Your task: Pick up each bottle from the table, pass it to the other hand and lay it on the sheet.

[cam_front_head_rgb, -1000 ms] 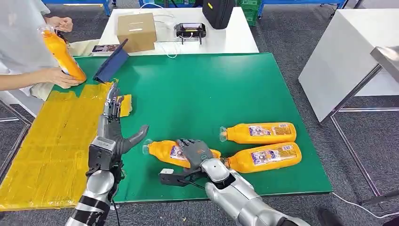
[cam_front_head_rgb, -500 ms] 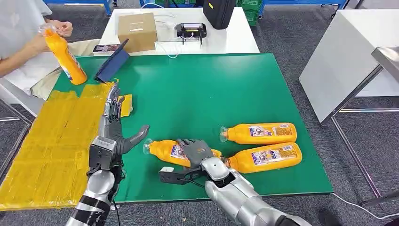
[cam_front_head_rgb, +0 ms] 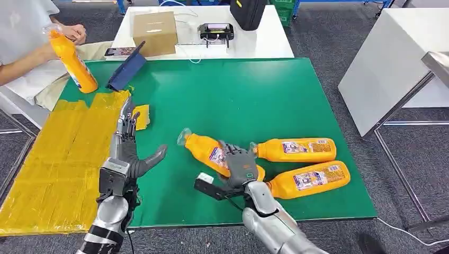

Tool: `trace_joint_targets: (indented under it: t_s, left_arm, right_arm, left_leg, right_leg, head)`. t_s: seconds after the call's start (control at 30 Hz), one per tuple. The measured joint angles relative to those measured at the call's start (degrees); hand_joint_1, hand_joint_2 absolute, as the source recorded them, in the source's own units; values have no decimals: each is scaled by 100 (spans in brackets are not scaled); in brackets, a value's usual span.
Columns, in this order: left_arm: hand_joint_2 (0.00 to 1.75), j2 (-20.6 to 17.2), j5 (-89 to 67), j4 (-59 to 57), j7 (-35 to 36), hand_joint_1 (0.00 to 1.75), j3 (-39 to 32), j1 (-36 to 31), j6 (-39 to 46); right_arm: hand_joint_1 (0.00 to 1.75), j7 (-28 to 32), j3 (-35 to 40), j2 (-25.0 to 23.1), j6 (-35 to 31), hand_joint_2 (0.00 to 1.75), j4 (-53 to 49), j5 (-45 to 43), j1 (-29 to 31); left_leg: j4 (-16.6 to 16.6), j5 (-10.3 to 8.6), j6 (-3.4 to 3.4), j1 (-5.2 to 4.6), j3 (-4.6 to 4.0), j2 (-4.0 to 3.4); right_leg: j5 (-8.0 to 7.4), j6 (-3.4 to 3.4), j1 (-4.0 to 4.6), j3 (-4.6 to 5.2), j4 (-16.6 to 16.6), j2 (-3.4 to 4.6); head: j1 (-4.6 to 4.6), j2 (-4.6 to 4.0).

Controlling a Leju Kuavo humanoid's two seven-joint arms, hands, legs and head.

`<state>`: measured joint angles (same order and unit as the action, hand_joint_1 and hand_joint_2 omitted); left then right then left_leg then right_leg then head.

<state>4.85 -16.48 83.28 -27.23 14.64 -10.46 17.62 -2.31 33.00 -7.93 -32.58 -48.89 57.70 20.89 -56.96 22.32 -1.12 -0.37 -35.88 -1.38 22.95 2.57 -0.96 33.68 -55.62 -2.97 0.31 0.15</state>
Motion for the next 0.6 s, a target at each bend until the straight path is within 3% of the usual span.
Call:
trace_joint_targets:
  t_s: [0.1,0.23,0.3,0.43,0.53,0.6]
  left_arm:
    - [175,0,-4,39,15,0,0,55,-96]
    - [175,2,94,39,48,0,55,120,-286]
    - [175,2,157,35,120,0,120,125,-406]
    - [175,2,195,17,190,0,206,126,-547]
    - [175,-15,308,-33,413,0,343,104,-1021]
    - [175,-31,391,-63,487,0,448,81,-1304]
  right_arm:
    - [175,592,-457,44,-542,175,-1047,-278,-438]
    - [175,1681,-1200,-114,-714,175,-2242,-411,-971]
    - [175,2184,-1563,-297,-714,175,-2633,-491,-1160]
    - [175,2590,-2054,-523,-714,175,-3137,-612,-1390]
    - [175,3294,-2393,-759,-714,175,-3430,-927,-1542]
    - [175,3442,-2449,-815,-714,175,-3530,-1047,-1594]
  left_leg:
    - [0,2,2,0,-16,2]
    - [1,9,4,1,-33,2]
    - [2,9,5,2,-37,2]
    - [2,9,5,2,-39,1]
    - [2,9,5,1,-39,0]
    - [2,9,5,1,-40,0]
  right_leg:
    - [3,-1,0,18,0,-4]
    - [6,-3,2,37,1,-2]
    - [8,-4,2,42,1,-2]
    - [9,-5,1,45,1,-2]
    - [8,-4,1,43,1,-2]
    - [8,-4,1,44,1,-2]
  head:
    - [2,0]
    - [0,0]
    - [0,0]
    - [0,0]
    - [0,0]
    - [0,0]
